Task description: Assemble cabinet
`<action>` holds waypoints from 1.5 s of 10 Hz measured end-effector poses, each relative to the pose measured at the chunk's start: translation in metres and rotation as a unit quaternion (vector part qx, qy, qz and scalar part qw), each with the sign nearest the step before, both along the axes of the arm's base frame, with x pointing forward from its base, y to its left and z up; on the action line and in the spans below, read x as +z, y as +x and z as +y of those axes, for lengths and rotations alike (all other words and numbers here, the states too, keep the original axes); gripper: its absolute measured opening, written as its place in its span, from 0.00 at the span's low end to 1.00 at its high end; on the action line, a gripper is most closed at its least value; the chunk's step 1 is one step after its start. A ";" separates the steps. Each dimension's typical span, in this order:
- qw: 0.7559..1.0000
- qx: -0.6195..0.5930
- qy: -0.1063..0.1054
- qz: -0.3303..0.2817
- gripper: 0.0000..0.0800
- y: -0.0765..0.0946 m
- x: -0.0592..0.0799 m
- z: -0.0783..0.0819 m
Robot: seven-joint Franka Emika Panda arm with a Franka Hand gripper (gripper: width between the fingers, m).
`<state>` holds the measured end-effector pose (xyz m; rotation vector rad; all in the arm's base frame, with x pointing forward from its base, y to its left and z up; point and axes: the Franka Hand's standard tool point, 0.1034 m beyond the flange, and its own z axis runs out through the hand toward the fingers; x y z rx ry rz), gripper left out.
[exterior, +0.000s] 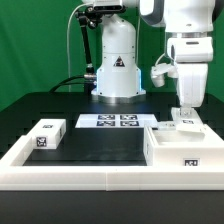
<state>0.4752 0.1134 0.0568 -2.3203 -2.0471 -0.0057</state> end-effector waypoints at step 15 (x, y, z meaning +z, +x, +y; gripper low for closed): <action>0.998 -0.059 0.005 -0.003 0.09 0.042 -0.001 -0.004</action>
Offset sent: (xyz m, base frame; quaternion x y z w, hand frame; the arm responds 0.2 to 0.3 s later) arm 0.0000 0.0000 0.0000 0.0000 0.0000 0.0000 1.0000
